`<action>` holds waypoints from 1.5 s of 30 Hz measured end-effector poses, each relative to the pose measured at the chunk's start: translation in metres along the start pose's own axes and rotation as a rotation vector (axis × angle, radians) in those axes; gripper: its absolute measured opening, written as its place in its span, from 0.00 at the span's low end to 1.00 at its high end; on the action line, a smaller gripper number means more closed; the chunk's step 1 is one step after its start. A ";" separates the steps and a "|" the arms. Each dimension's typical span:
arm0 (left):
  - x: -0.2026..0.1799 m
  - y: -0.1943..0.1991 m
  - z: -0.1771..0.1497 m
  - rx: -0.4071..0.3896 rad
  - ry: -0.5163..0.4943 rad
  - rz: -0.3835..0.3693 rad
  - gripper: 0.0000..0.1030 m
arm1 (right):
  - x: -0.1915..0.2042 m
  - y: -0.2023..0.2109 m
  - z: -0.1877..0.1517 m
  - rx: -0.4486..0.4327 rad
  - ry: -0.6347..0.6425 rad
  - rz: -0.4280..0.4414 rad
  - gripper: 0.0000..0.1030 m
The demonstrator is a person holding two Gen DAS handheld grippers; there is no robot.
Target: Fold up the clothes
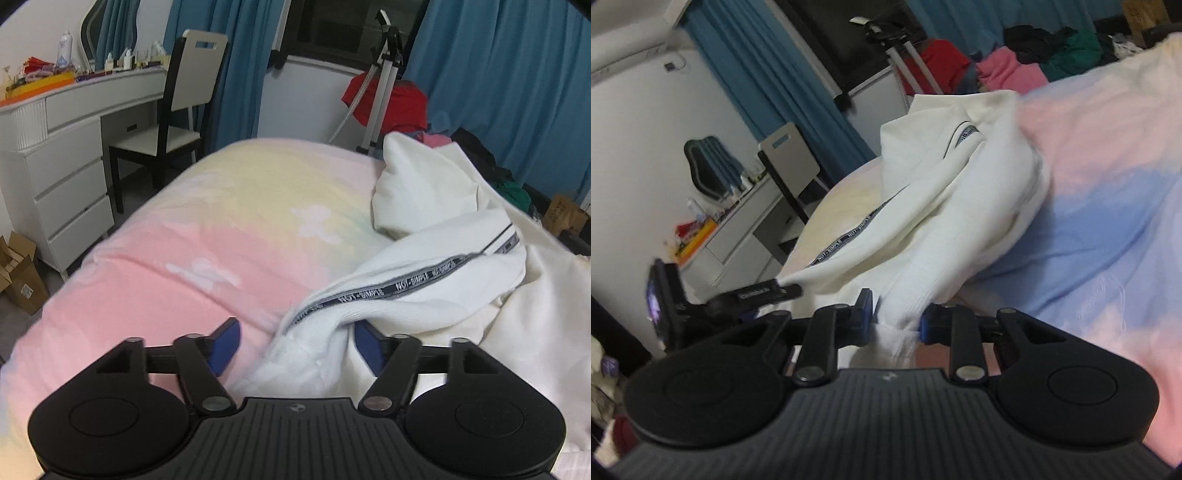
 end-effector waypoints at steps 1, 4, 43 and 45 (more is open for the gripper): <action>0.002 -0.006 -0.004 0.026 0.004 0.018 0.78 | -0.003 -0.001 -0.006 0.019 -0.003 -0.025 0.27; 0.008 -0.020 -0.013 0.089 0.043 0.041 0.72 | -0.014 -0.021 -0.026 0.110 -0.018 -0.078 0.27; 0.149 -0.088 0.219 -0.095 0.142 0.221 0.77 | 0.222 -0.261 -0.003 0.361 0.043 0.501 0.60; 0.147 -0.071 0.215 -0.112 0.135 0.228 0.88 | 0.208 -0.247 -0.001 0.340 0.104 0.482 0.64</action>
Point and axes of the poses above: each gripper's, at about its wrist camera, not at the fingertips, and y roughly against the way its jaws point, x to its left, z to its top, the point moved 4 cm from there along -y, roughly the way its jaws point, and after that the axes turned 13 degrees about y, right-handed, at the moved point
